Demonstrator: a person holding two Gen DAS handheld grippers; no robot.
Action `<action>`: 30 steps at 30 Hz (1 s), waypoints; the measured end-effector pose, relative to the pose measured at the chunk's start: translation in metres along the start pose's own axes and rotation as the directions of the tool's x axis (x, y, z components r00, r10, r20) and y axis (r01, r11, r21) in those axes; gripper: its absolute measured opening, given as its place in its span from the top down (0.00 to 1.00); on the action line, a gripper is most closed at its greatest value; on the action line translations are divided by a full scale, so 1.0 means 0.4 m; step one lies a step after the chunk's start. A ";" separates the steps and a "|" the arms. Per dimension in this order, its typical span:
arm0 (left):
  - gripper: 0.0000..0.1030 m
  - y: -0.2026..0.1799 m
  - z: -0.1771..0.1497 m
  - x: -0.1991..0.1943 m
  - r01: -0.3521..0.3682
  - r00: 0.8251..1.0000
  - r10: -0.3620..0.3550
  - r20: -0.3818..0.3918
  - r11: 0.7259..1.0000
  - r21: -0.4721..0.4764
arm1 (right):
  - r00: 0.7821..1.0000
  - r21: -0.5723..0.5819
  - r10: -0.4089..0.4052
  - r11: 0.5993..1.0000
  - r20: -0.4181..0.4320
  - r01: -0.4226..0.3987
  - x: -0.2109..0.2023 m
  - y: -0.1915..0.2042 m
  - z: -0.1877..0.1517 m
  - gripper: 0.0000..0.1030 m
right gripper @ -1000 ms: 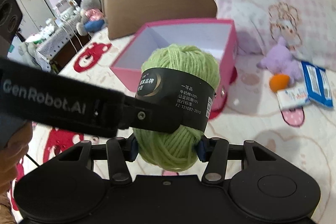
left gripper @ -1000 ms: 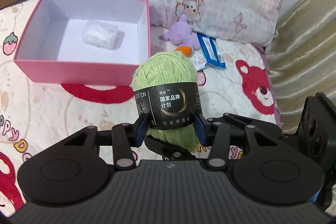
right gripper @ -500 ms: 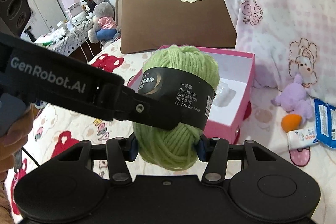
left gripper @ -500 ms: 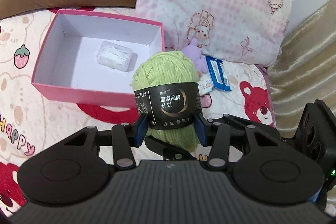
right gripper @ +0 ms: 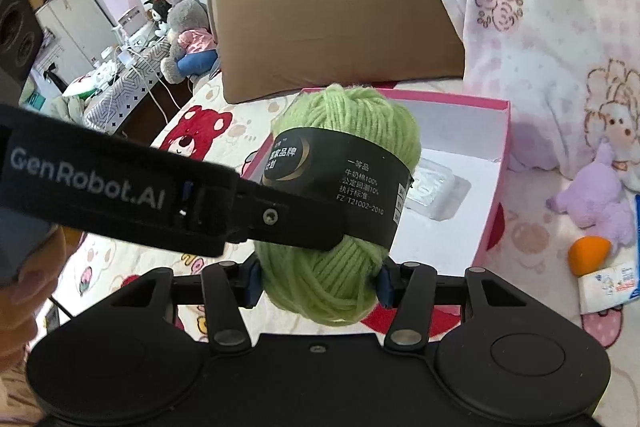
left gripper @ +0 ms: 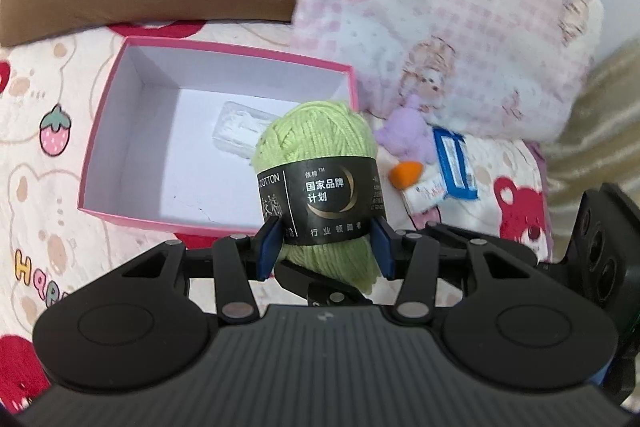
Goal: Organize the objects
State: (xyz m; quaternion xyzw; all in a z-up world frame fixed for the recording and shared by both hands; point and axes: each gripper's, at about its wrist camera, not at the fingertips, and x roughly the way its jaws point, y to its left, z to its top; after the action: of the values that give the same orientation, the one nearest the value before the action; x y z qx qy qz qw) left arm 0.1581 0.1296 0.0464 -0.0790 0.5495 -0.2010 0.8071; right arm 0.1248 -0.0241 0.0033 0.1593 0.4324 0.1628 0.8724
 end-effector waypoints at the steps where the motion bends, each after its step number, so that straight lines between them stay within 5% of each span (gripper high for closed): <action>1: 0.55 0.007 0.010 0.005 -0.001 1.000 0.001 0.005 1.000 0.002 | 1.000 0.008 0.005 1.000 -0.001 -0.005 0.009 -0.004 0.009 0.45; 18: 0.55 0.230 0.119 0.208 -0.082 0.995 0.073 -0.071 0.987 -0.135 | 0.982 0.121 0.113 0.988 -0.149 -0.095 0.323 -0.067 0.093 0.45; 24: 0.55 0.289 0.137 0.247 -0.102 0.994 0.093 -0.057 0.979 -0.178 | 0.980 0.105 0.084 0.992 -0.179 -0.066 0.398 -0.044 0.114 0.45; 30: 0.56 0.327 0.164 0.278 -0.069 0.998 0.070 -0.002 0.984 -0.165 | 0.992 0.076 0.014 0.997 -0.122 -0.005 0.433 -0.050 0.134 0.45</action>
State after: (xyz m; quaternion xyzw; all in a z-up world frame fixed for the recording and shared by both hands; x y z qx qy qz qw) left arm 0.2846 0.1964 -0.0693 -0.1266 0.5652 -0.1265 0.8053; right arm 0.2702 0.0235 -0.0960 0.1837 0.4903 0.1601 0.8368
